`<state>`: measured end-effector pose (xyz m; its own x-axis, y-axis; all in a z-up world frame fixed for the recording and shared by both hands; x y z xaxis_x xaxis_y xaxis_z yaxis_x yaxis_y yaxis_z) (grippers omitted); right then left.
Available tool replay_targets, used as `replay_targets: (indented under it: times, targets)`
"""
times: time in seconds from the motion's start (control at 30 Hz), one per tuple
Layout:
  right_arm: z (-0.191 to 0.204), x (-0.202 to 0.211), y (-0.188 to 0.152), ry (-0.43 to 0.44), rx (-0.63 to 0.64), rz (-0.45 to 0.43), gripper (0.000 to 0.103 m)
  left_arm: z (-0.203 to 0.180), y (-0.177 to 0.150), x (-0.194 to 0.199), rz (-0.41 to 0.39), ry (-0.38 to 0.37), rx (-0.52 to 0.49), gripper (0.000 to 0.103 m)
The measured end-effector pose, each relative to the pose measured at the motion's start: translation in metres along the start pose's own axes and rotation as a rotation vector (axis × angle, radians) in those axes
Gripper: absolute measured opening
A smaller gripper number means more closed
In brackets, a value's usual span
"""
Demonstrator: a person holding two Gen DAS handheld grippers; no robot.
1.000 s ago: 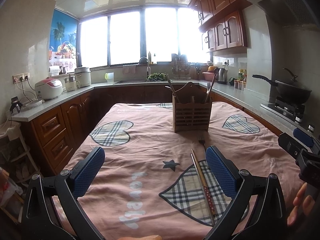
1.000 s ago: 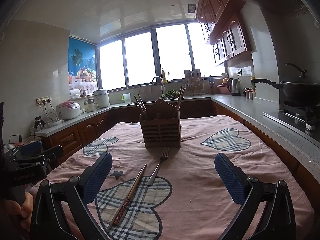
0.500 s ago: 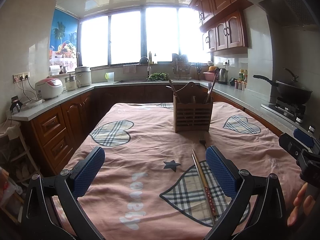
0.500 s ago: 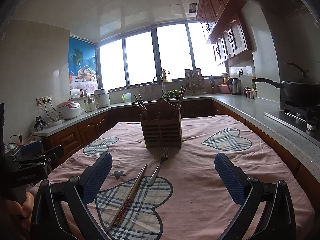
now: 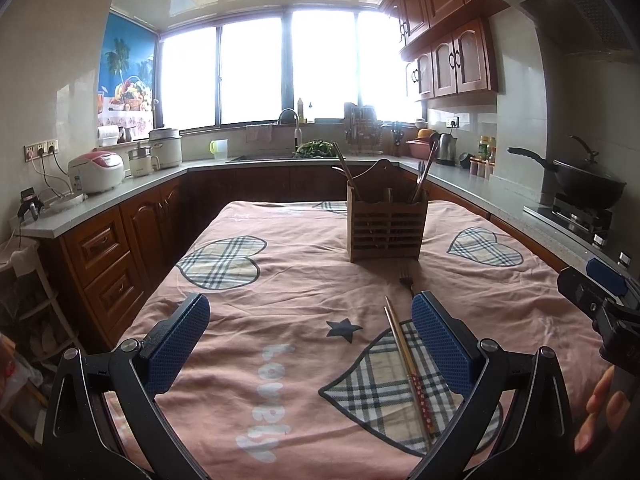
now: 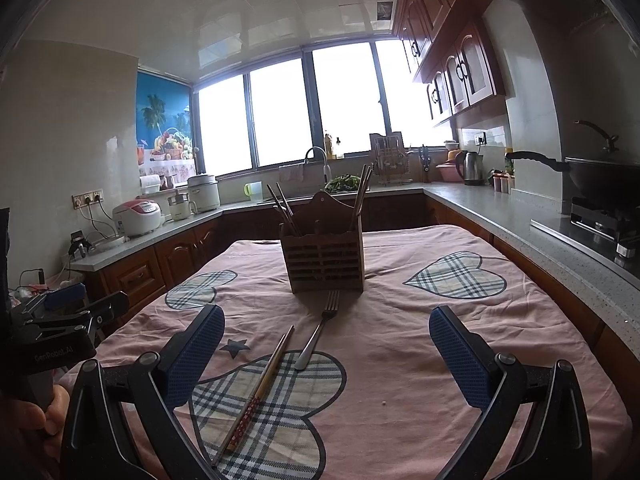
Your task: Organize utensils
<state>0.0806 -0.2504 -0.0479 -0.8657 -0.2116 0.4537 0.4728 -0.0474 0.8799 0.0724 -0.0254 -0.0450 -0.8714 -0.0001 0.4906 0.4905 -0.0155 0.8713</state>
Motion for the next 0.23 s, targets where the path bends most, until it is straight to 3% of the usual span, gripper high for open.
replay_targets:
  times: [0.23]
  targets:
    - [-0.003,-0.014,0.000,0.002,-0.008,0.030,0.103,-0.002,0.000,-0.014,0.032,-0.019,0.005,0.103]
Point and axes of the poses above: each gripper's, at about its wrist camera, not at the fingertips, and x roughly against the way its jaws point, z to its left, y to its top, the point moved 6 cm from there along -x, roughly the way its jaws point, and after that the axes turned 9 degrees about z, right-handed, at the moved point
